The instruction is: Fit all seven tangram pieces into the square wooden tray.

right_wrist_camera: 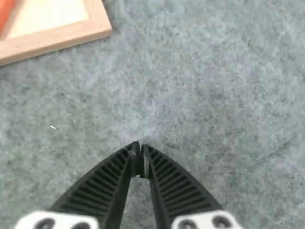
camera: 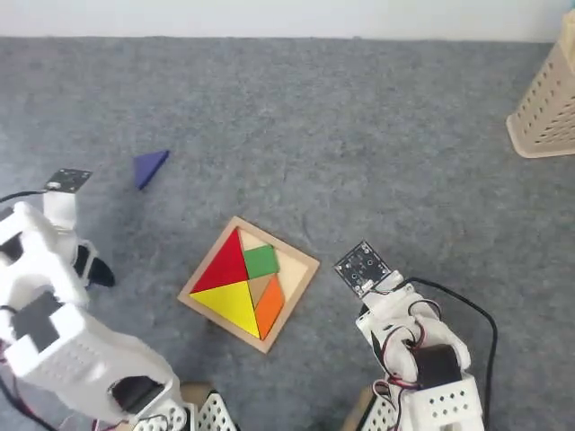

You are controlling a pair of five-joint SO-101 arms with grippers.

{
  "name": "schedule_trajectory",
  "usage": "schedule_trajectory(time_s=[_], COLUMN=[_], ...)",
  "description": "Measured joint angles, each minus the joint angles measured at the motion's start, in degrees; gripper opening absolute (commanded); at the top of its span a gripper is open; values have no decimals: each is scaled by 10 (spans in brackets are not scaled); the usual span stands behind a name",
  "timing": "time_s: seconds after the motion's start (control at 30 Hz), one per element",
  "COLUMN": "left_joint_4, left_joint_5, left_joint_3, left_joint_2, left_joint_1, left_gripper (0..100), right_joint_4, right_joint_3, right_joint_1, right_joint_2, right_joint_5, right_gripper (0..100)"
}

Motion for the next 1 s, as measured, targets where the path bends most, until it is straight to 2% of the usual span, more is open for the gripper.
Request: schedule_trajectory(time_s=[0.23, 0.43, 0.53, 0.67, 0.8, 0.9, 1.0], left_joint_4=[4, 81, 128, 200, 228, 220, 178], left_joint_5=[-3, -3, -3, -3, 23, 81, 203], left_joint_3=[-43, -79, -81, -81, -81, -81, -81], left_joint_2=[9, -22, -63, -132, -176, -183, -180], left_joint_1=[-10, -8, 17, 95, 216, 309, 390], left_gripper=[10, 11, 11, 11, 11, 11, 11], right_joint_4=[0, 0, 0, 0, 0, 0, 0], right_joint_3=[0, 0, 0, 0, 0, 0, 0], right_joint_1=[0, 0, 1, 0, 0, 0, 0], right_joint_2=[0, 0, 0, 0, 0, 0, 0], right_joint_5=[0, 0, 0, 0, 0, 0, 0], right_gripper=[8, 8, 8, 8, 8, 8, 8])
